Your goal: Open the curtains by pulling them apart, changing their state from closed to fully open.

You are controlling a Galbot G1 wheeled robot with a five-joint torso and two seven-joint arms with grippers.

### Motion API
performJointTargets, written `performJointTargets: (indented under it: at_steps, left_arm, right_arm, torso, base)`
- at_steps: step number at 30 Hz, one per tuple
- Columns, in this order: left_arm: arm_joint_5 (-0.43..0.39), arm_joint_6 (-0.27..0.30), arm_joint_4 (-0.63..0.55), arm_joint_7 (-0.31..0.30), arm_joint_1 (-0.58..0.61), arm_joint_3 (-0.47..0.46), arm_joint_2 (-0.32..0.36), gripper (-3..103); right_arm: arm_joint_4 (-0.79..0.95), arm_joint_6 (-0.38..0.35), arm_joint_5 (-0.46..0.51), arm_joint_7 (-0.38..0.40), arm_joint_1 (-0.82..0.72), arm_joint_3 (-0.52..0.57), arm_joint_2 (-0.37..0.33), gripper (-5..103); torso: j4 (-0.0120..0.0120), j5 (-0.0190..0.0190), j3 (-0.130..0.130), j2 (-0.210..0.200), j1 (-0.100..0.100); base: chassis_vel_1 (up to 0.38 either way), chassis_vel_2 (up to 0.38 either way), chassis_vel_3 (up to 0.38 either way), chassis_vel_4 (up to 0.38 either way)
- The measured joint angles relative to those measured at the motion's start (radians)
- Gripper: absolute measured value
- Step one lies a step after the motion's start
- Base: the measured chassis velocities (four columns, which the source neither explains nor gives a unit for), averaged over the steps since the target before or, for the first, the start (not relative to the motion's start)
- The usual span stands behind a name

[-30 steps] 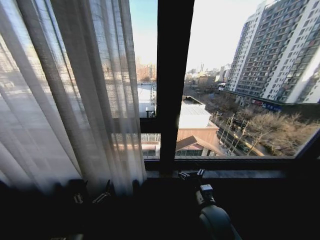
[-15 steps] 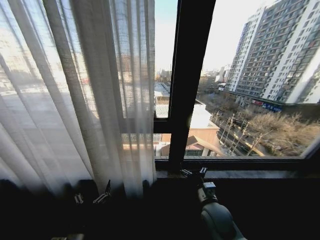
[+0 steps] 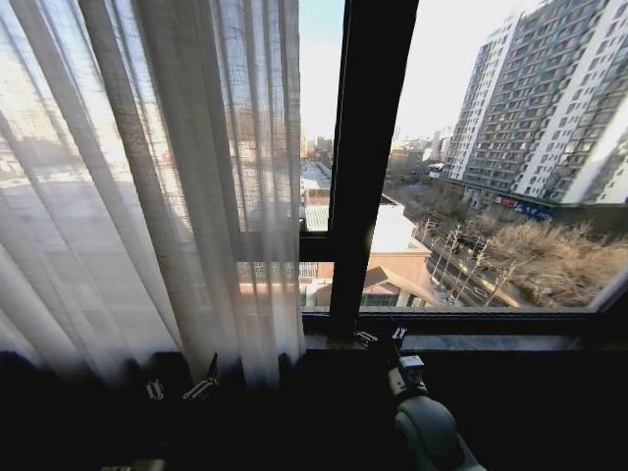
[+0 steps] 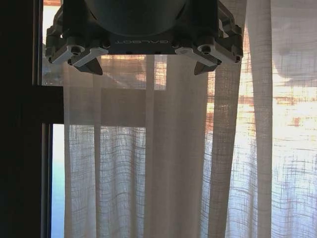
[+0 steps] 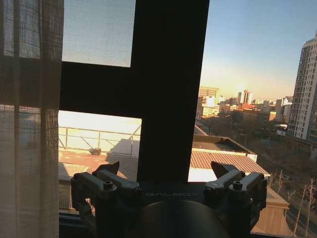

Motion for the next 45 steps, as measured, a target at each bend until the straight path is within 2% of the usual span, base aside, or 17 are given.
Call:
performJointTargets:
  at_steps: [21, 28, 45]
  left_arm:
    - [-0.001, -0.017, 0.01, 0.004, 0.001, 0.0, -0.002, 100]
    - [-0.005, -0.023, 0.012, 0.023, 0.001, -0.004, -0.002, 100]
    - [-0.004, -0.012, 0.016, 0.023, -0.011, -0.003, 0.002, 100]
  right_arm:
    - [-0.006, 0.009, 0.0, -0.001, -0.002, 0.004, 0.003, 100]
    - [-0.007, 0.01, 0.001, 0.0, -0.002, 0.004, 0.004, 100]
    - [-0.018, 0.022, 0.001, 0.016, 0.002, 0.007, 0.006, 100]
  torso:
    - [0.0, -0.0003, 0.0, 0.0, 0.0]
    - [0.0, -0.0002, 0.0, 0.0, 0.0]
    - [0.0001, -0.0003, 0.0, 0.0, 0.0]
  base:
    - [0.0, 0.0, 0.0, 0.0]
    - [-0.08, 0.049, 0.055, -0.053]
    - [-0.096, 0.096, 0.094, -0.087]
